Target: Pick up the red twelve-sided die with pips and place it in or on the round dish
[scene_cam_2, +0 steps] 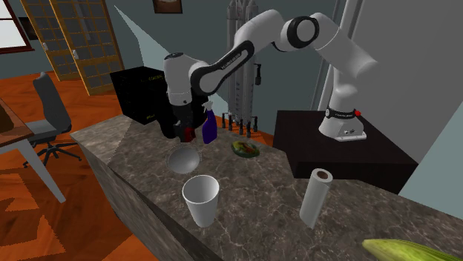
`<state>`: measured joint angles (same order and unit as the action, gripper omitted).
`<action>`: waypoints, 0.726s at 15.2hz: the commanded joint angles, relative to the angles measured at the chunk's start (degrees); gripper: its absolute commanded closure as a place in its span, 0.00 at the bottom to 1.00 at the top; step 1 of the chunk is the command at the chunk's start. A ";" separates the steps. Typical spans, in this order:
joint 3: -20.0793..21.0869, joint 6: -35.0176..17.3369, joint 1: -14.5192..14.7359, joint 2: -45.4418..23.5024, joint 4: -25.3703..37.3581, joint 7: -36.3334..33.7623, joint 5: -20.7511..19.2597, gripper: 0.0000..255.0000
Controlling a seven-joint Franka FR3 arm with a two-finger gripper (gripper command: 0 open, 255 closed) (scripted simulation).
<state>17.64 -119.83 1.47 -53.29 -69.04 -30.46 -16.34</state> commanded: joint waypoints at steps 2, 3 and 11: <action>-0.80 5.78 2.32 -8.43 14.55 1.67 -0.03 1.00; -0.87 5.37 2.35 -8.89 14.60 1.65 -0.09 1.00; -1.44 2.52 2.78 -13.02 15.93 1.61 -0.53 1.00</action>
<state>16.27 -116.87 4.24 -65.86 -53.14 -28.85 -16.81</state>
